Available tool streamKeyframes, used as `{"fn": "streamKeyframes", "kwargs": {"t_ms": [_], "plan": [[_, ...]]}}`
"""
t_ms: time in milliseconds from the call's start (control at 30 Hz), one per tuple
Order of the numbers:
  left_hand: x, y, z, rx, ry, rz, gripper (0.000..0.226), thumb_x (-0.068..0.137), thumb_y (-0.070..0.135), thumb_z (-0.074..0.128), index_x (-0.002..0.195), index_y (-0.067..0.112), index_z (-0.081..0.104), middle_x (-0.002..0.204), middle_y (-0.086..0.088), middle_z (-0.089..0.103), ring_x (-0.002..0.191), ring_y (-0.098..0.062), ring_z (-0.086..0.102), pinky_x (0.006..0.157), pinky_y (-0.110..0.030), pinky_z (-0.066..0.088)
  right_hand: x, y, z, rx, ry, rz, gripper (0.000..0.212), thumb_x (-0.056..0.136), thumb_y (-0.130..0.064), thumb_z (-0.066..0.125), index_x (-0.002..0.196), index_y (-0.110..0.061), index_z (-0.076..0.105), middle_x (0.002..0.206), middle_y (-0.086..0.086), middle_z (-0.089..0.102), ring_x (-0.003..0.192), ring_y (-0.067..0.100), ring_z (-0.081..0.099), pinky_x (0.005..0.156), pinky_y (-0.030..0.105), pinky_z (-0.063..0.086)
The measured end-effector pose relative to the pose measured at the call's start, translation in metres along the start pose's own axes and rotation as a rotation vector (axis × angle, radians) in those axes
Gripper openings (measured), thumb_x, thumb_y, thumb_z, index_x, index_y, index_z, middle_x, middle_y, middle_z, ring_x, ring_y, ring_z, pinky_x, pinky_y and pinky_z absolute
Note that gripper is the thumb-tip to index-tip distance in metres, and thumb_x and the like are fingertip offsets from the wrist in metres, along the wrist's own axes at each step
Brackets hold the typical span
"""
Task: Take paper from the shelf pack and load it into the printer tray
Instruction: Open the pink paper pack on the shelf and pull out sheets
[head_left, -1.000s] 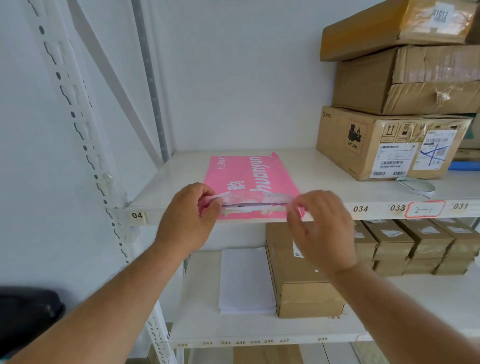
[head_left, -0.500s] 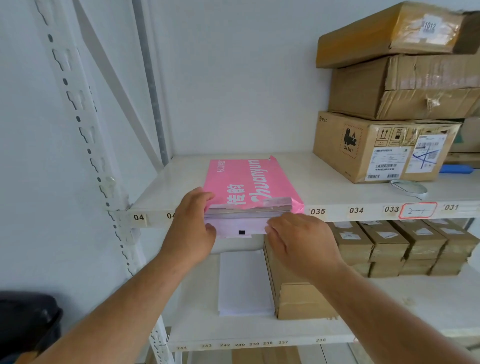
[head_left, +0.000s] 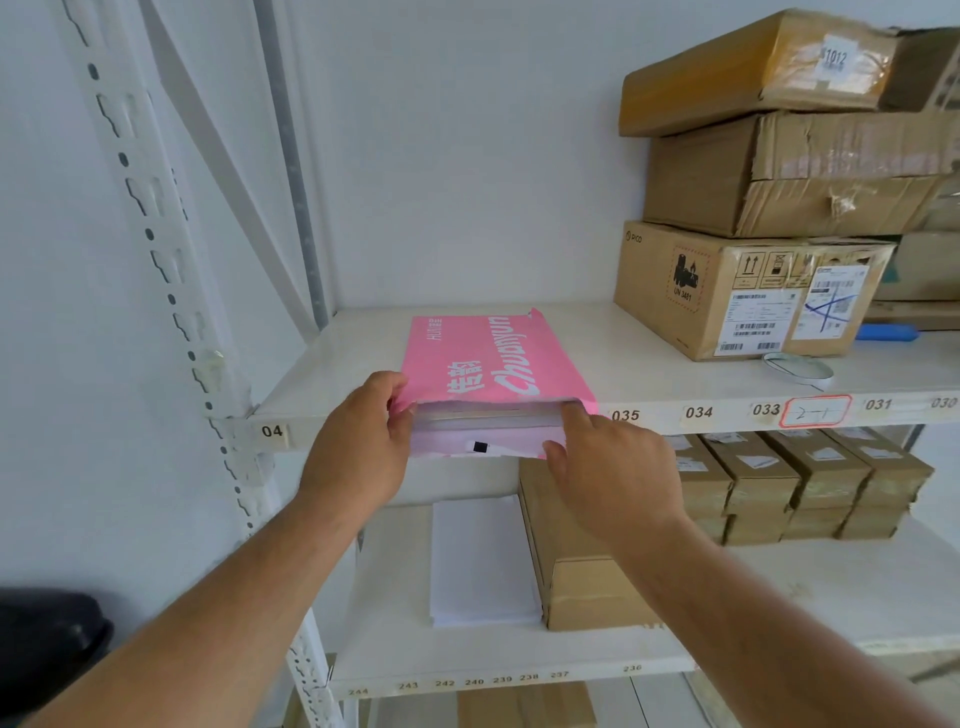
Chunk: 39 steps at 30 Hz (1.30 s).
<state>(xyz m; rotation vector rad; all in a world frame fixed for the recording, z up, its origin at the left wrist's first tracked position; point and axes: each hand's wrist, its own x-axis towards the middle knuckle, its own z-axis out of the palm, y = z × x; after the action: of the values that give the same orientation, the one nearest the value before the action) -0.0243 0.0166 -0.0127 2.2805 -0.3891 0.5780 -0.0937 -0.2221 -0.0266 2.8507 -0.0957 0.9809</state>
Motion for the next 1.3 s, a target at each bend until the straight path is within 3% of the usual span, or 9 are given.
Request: {"fn": "streamKeyframes", "kwargs": {"t_ms": [100, 167, 300, 433, 533, 700, 800, 967, 1300], "plan": [[0.001, 0.001, -0.003, 0.04, -0.032, 0.009, 0.034, 0.102, 0.02, 0.054, 0.135, 0.022, 0.055, 0.128, 0.0, 0.068, 0.117, -0.023, 0.065, 0.1, -0.045, 0.054, -0.003, -0.001, -0.007, 0.017, -0.055, 0.043, 0.042, 0.102, -0.047, 0.052, 0.127, -0.014, 0.053, 0.089, 0.001, 0.075, 0.079, 0.027, 0.075, 0.057, 0.031, 0.04], [0.002, 0.005, -0.004, 0.129, -0.044, 0.048, 0.041, 0.1, 0.016, 0.055, 0.141, 0.019, 0.053, 0.136, -0.004, 0.065, 0.123, -0.028, 0.062, 0.102, -0.044, 0.052, -0.006, -0.003, -0.011, 0.05, -0.06, 0.086, 0.046, 0.101, -0.047, 0.054, 0.132, -0.013, 0.05, 0.09, 0.002, 0.075, 0.079, 0.027, 0.075, 0.057, 0.032, 0.04], [0.009, 0.031, -0.006, 0.35, -0.072, 0.286, 0.049, 0.093, 0.021, 0.067, 0.14, 0.015, 0.053, 0.14, -0.007, 0.062, 0.124, -0.033, 0.058, 0.101, -0.043, 0.049, -0.008, -0.022, -0.012, 0.211, 0.102, 0.008, 0.026, 0.085, -0.027, 0.074, 0.106, -0.012, 0.071, 0.081, 0.004, 0.075, 0.072, 0.029, 0.071, 0.054, 0.03, 0.044], [0.034, 0.053, 0.0, 0.366, -0.303, 0.343, 0.052, 0.09, 0.038, 0.07, 0.138, 0.024, 0.056, 0.137, -0.001, 0.065, 0.12, -0.027, 0.063, 0.1, -0.042, 0.054, 0.004, -0.05, -0.014, 0.478, 0.013, -0.026, 0.029, 0.09, -0.024, 0.061, 0.116, -0.025, 0.072, 0.111, -0.003, 0.078, 0.103, 0.023, 0.07, 0.087, 0.039, 0.057], [0.044, 0.056, 0.001, 0.385, -0.474, 0.297, 0.047, 0.089, 0.036, 0.073, 0.134, 0.025, 0.062, 0.133, 0.002, 0.065, 0.117, -0.023, 0.064, 0.101, -0.04, 0.053, 0.004, -0.056, -0.006, 0.469, -0.058, -0.036, 0.03, 0.091, -0.03, 0.05, 0.107, -0.027, 0.075, 0.097, -0.002, 0.08, 0.087, 0.025, 0.073, 0.081, 0.041, 0.056], [0.047, 0.05, 0.002, 0.407, -0.472, 0.283, 0.039, 0.095, 0.027, 0.065, 0.134, 0.027, 0.065, 0.137, 0.004, 0.065, 0.119, -0.021, 0.064, 0.103, -0.037, 0.051, -0.009, -0.056, 0.001, 0.335, -0.03, -0.196, 0.021, 0.085, -0.021, 0.059, 0.069, -0.02, 0.073, 0.056, 0.001, 0.067, 0.051, 0.027, 0.058, 0.061, 0.032, 0.045], [0.046, 0.051, 0.005, 0.446, -0.438, 0.322, 0.035, 0.095, 0.033, 0.065, 0.129, 0.027, 0.069, 0.129, 0.002, 0.069, 0.109, -0.024, 0.067, 0.096, -0.04, 0.056, -0.01, -0.048, -0.001, 0.509, -0.071, -0.078, 0.025, 0.093, -0.025, 0.053, 0.091, -0.018, 0.077, 0.08, 0.002, 0.075, 0.075, 0.024, 0.065, 0.064, 0.037, 0.054], [0.047, 0.05, 0.006, 0.457, -0.384, 0.348, 0.03, 0.093, 0.037, 0.066, 0.122, 0.032, 0.071, 0.121, 0.004, 0.071, 0.103, -0.024, 0.068, 0.09, -0.038, 0.056, -0.005, -0.038, -0.009, 0.612, -0.159, 0.2, 0.037, 0.101, -0.033, 0.056, 0.131, -0.016, 0.068, 0.127, 0.004, 0.071, 0.115, 0.023, 0.064, 0.094, 0.034, 0.053], [0.049, 0.047, 0.007, 0.444, -0.388, 0.32, 0.034, 0.093, 0.038, 0.068, 0.126, 0.03, 0.071, 0.124, 0.003, 0.072, 0.107, -0.025, 0.067, 0.093, -0.036, 0.054, -0.016, -0.041, -0.017, 0.94, -0.157, 0.619, 0.052, 0.095, -0.036, 0.063, 0.138, -0.018, 0.039, 0.13, 0.002, 0.065, 0.122, 0.018, 0.065, 0.094, 0.041, 0.057]]}}
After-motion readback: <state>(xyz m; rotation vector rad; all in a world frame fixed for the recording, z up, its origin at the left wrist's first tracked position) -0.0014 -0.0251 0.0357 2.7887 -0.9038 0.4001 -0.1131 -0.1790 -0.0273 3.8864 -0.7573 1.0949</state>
